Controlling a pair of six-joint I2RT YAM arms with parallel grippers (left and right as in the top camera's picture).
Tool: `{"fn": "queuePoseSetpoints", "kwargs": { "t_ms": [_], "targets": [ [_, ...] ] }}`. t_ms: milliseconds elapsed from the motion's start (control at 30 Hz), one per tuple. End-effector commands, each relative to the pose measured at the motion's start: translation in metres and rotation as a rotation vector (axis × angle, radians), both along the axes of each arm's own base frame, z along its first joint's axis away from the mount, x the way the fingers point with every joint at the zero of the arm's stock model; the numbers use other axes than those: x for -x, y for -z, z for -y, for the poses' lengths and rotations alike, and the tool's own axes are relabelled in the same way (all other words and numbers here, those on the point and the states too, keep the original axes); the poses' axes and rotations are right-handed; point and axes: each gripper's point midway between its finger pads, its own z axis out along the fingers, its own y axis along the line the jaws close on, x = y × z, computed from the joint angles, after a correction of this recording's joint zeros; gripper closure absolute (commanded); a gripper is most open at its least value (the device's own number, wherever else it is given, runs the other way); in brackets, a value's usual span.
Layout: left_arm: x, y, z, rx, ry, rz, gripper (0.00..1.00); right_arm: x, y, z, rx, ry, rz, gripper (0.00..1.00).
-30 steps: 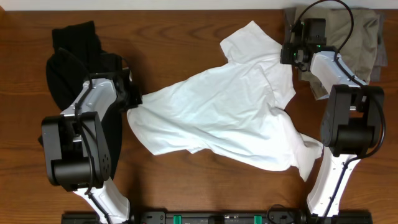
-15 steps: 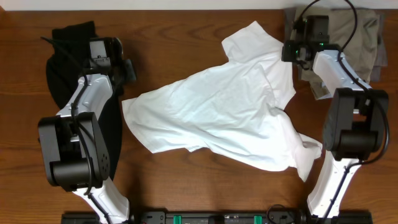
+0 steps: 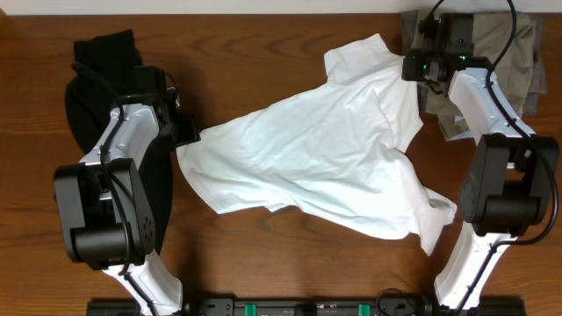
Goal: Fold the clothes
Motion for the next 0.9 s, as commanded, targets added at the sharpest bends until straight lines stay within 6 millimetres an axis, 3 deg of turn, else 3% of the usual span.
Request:
{"fn": "queuePoseSetpoints", "kwargs": {
  "t_ms": [0, 467, 567, 633, 667, 867],
  "targets": [
    [0.002, 0.009, -0.002, -0.002, -0.012, -0.017, 0.34, -0.003, -0.017, 0.01, 0.006, 0.007, 0.031, 0.99],
    [0.004, 0.044, -0.002, 0.004, -0.01, -0.075, 0.36, -0.002, -0.016, 0.01, 0.006, 0.008, 0.024, 0.99],
    [0.004, 0.044, -0.002, 0.004, -0.009, -0.076, 0.52, -0.002, -0.016, 0.011, 0.007, 0.008, 0.024, 0.99],
    [0.006, 0.044, -0.001, 0.005, -0.007, -0.084, 0.85, -0.002, -0.016, 0.011, 0.006, 0.009, 0.026, 0.99],
    [0.007, 0.045, -0.001, 0.005, -0.008, -0.088, 0.91, -0.002, -0.016, 0.011, 0.006, 0.009, 0.028, 0.99],
    [0.003, 0.041, -0.007, 0.004, -0.023, -0.075, 0.94, -0.003, -0.017, 0.011, 0.013, 0.001, 0.034, 0.99]
  ]
}}
